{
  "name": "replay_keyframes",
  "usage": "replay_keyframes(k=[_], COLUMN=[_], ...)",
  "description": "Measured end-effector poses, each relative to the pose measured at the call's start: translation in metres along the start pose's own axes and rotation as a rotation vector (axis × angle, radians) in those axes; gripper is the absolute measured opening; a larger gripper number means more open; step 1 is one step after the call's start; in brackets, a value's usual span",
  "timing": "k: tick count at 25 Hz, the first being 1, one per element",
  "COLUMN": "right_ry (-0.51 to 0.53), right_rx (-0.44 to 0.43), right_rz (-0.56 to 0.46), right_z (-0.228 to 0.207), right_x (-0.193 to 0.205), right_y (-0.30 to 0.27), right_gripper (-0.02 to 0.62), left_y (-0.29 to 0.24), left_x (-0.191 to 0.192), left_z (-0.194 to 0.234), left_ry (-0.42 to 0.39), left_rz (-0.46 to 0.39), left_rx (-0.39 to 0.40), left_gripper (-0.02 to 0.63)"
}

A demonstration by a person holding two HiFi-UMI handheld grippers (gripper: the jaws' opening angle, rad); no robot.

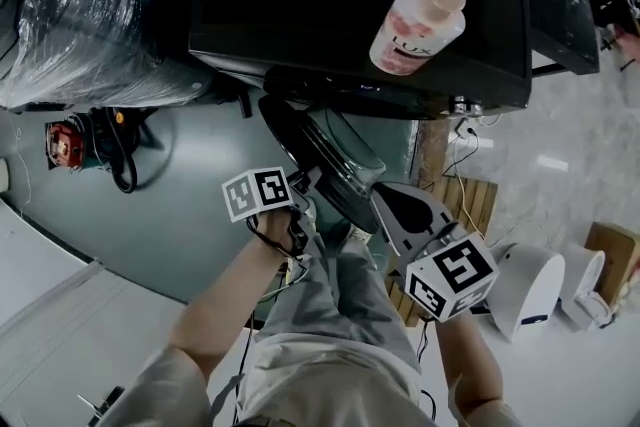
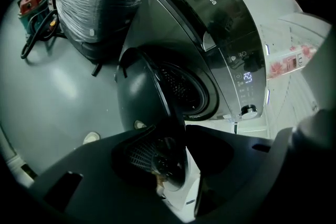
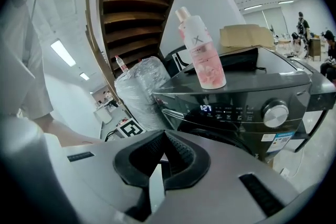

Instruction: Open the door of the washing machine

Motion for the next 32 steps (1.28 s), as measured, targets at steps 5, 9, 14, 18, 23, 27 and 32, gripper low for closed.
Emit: replay_keyframes(k=[5, 9, 14, 18, 23, 27, 32], right_ry=[0.021, 0.033, 0.055, 0.067, 0.09, 0.094, 0.107], right_rx=[-0.058, -0.097, -0.138, -0.156, -0.17, -0.197, -0.208], right_rz=[0.031, 0.063, 0.086, 0.099, 0.127, 0.153, 0.147], right_z=[0.021, 0.036, 0.052, 0.061, 0.074, 0.082, 0.092], right_x=[0.004, 0.009, 0.01, 0.012, 0.017, 0.021, 0.015], right_y=[-0.019, -0.031, -0.045, -0.058, -0.068, -0.072, -0.08], right_gripper=[0.028, 0.028, 0.028, 0.028, 0.028, 0.028, 0.028], left_y=[0.018, 0.033, 0.051, 0.064, 0.083, 0.091, 0.1], left_x=[0.002, 0.0, -0.005, -0.012, -0.024, -0.035, -0.045], left_z=[0.021, 0.038, 0.056, 0.073, 0.09, 0.104, 0.116], left_ry=[-0.103, -0.188, -0.296, -0.373, -0.524, -0.571, -0.594], left_rz=[0.029, 0.076, 0.121, 0.15, 0.195, 0.251, 0.304], left_rx=[-0.005, -0.024, -0.037, -0.036, -0.086, -0.095, -0.082], left_gripper=[0.19, 0.19, 0.189, 0.187, 0.178, 0.176, 0.178])
Point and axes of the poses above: the fingertips, and each gripper's own axes: y backward along the fingers, z to its left, x out of its underside, the point moved 4 cm from there along y, backward along the fingers, and after that the axes turned 7 degrees about y, right-handed, at the moved point
